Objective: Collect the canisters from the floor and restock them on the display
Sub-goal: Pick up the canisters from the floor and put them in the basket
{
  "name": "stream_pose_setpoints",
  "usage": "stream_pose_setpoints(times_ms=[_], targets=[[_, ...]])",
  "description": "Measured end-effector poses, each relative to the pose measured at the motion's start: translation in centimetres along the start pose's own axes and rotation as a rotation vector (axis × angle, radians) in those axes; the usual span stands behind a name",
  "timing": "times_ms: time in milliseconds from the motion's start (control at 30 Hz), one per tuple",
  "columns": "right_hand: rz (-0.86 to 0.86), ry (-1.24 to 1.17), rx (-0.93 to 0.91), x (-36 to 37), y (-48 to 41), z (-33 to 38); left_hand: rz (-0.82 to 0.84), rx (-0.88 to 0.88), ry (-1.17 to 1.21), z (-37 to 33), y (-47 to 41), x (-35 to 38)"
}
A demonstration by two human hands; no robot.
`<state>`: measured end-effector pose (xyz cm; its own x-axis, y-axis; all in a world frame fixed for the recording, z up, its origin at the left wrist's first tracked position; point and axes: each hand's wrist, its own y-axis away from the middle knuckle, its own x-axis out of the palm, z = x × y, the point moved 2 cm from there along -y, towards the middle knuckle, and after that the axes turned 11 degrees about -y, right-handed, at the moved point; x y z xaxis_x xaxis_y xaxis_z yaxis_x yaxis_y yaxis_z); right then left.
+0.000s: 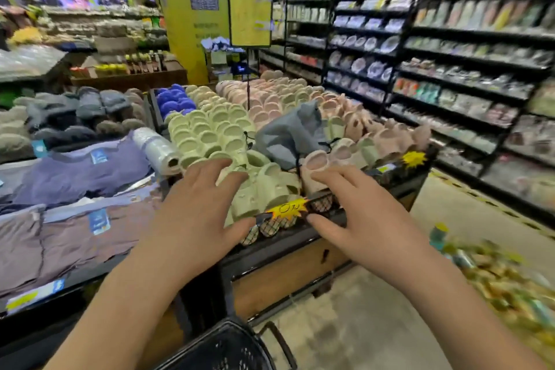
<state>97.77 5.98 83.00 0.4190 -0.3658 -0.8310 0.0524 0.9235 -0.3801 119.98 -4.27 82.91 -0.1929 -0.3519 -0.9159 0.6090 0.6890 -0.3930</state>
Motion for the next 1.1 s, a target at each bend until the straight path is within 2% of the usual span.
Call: stream_pose_setpoints(times_ms=[267,600,867,1100], targets=[[-0.109,0.082,0.253,-6.3,5.9,-9.5,0.05,0.225,0.149,-12.2,-7.4,3.2],[-0.238,0.134,0.563,-15.3,13.2,-27.6,0.102,0.558,0.229,-33.6,-19.4,7.9],[-0.295,0.136,0.787,-19.1,18.5,-38.6,0.164,0.752,0.29,-47.0,-26.6,13.0],[-0.34,0.167,0.932,-20.5,19.7,-47.8,0.207,0.913,0.347,-57.4,-34.1,18.8]])
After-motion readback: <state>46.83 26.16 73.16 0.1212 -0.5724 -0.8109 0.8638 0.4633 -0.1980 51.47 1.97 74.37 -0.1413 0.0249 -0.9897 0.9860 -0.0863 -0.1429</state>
